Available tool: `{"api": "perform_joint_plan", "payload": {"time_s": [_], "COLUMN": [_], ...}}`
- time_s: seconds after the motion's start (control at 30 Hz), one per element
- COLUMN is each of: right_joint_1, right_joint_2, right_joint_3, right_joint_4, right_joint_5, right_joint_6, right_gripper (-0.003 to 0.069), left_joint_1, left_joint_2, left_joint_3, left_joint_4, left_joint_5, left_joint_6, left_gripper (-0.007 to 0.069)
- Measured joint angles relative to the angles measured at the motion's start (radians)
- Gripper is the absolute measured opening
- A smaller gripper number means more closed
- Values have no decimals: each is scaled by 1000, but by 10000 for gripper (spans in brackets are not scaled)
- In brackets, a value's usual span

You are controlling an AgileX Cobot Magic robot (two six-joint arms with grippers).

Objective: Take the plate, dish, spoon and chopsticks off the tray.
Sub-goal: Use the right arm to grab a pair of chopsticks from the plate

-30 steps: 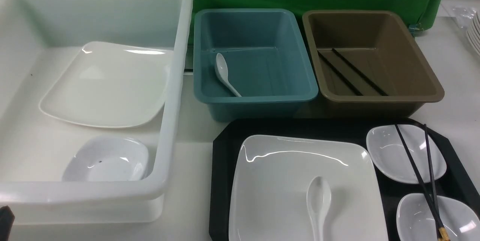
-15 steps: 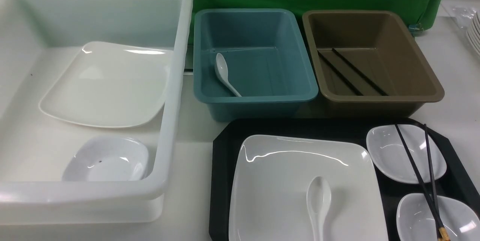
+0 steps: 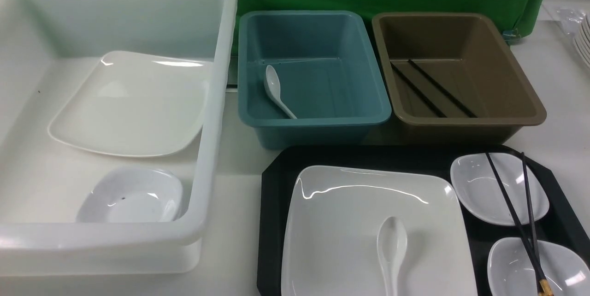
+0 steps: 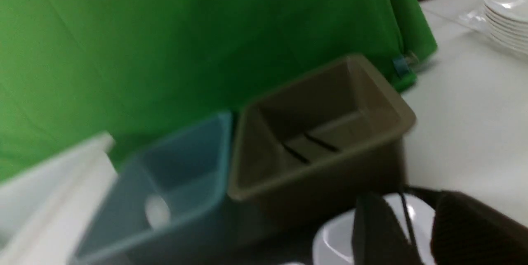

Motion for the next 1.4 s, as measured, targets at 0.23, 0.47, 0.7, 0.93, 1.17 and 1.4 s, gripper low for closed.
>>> {"api": "perform_joint_plan", "payload": {"time_s": [0.23, 0.47, 0.7, 0.93, 1.17, 1.4], "right_joint_1": [0, 15, 42, 42, 42, 42], "right_joint_2": [0, 118, 733, 1121, 1473, 1647], "right_joint_3": [0, -251, -815, -995, -1141, -1214], "right_joint_4": [15, 22, -6, -38, -38, -37], "right_joint_5": [-178, 200, 1030, 1126, 1134, 1072], "right_joint_6": [5, -86, -406, -448, -451, -450], "right_gripper": [242, 72, 23, 22, 272, 605], "left_joint_1": [-4, -4, -4, -4, -4, -4], "left_joint_2": [277, 602, 744, 742, 742, 742], "left_joint_3": [-366, -478, -480, -484, -484, -484], "left_joint_4": [11, -188, -244, -267, -290, -298], "left_joint_5": [600, 1024, 1103, 1124, 1146, 1153], "left_joint_6": [259, 694, 869, 873, 873, 875], "left_gripper": [32, 32, 32, 32, 32, 32]}}
